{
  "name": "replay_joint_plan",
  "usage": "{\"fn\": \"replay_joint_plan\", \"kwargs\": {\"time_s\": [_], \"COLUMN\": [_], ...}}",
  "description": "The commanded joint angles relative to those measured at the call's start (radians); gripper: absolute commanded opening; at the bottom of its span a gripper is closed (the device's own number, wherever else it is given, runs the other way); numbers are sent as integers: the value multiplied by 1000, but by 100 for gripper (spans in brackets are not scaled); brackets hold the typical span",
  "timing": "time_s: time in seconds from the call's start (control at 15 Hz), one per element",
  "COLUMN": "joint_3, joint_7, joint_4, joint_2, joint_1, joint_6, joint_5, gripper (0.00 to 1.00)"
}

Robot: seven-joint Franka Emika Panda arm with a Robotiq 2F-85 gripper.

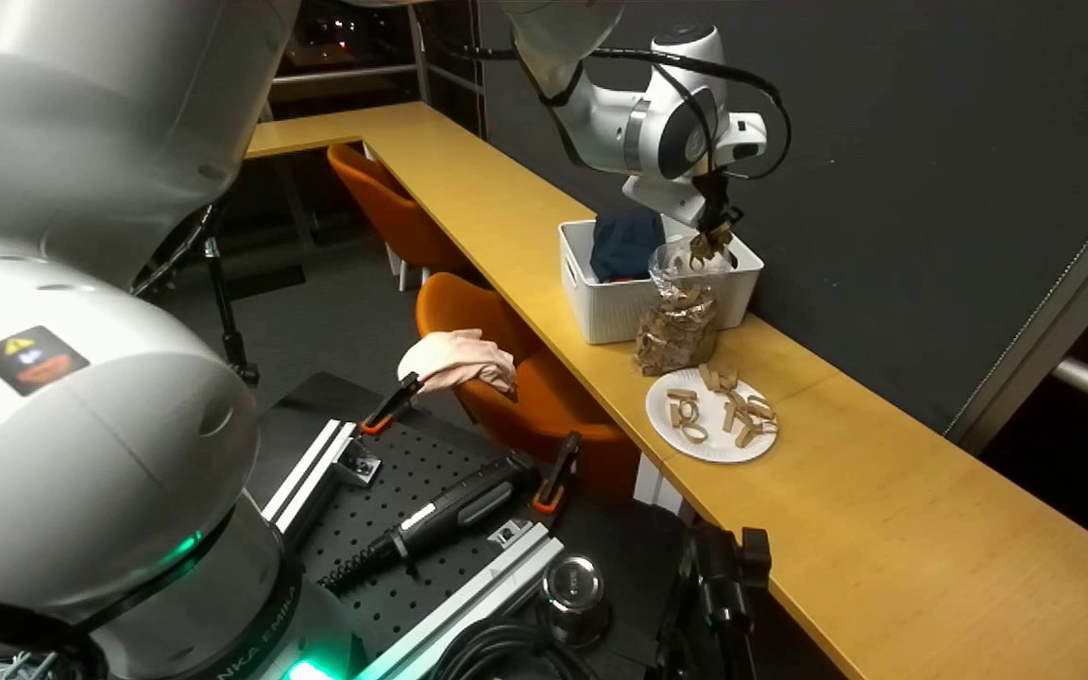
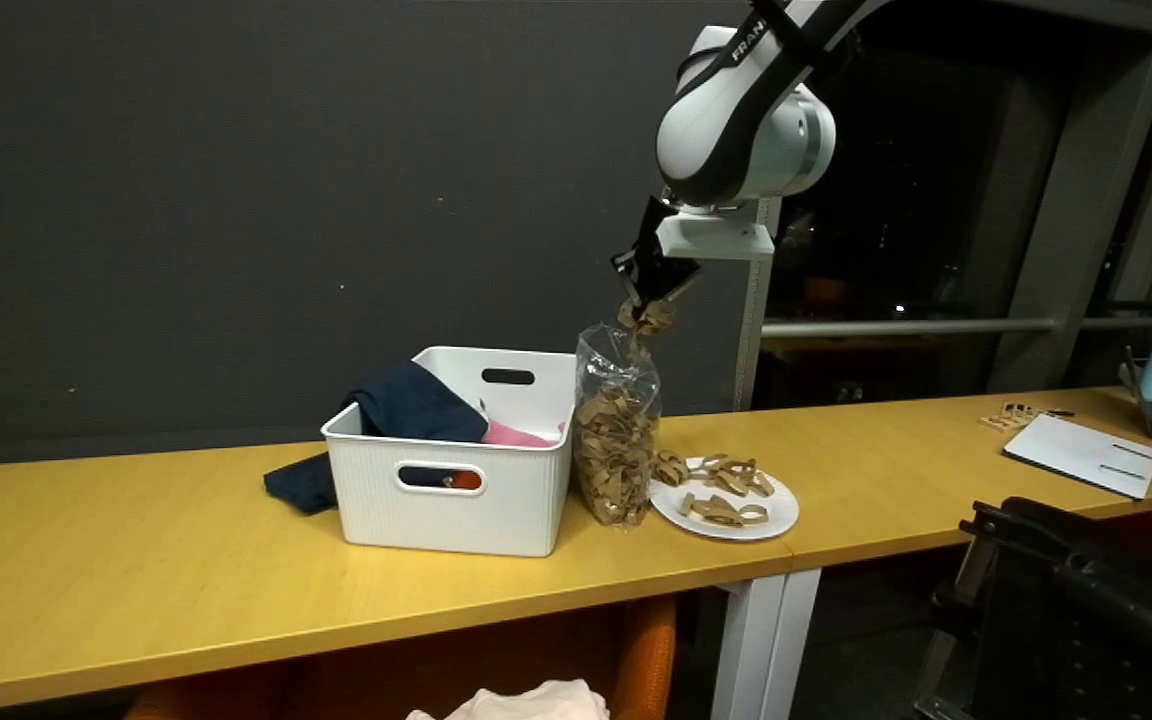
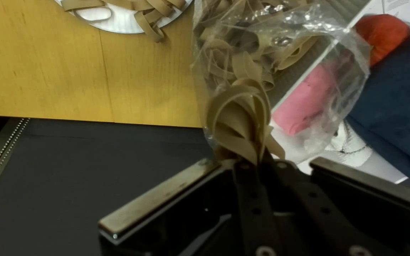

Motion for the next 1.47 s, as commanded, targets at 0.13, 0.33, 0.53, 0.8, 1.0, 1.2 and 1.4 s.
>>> {"fn": "replay_joint_plan", "kwargs": {"time_s": [0.13,0.33,0.53,0.8,1.0,1.2,1.4], "joint_3": [7,2,20,36,8,-39,-109], "joint_7": [6,8,-7,-23,2,32,66], "joint_4": [28,55,104,140,98,39,-42], "joint_2": [22,56,107,142,104,52,20], "joint_1": [22,24,1,-15,7,36,58], "joint_6": [41,36,48,66,75,49,34], "joint_5": [-20,-21,-9,-4,-7,-18,-36], "gripper": [1,1,32,60,81,99,100]}}
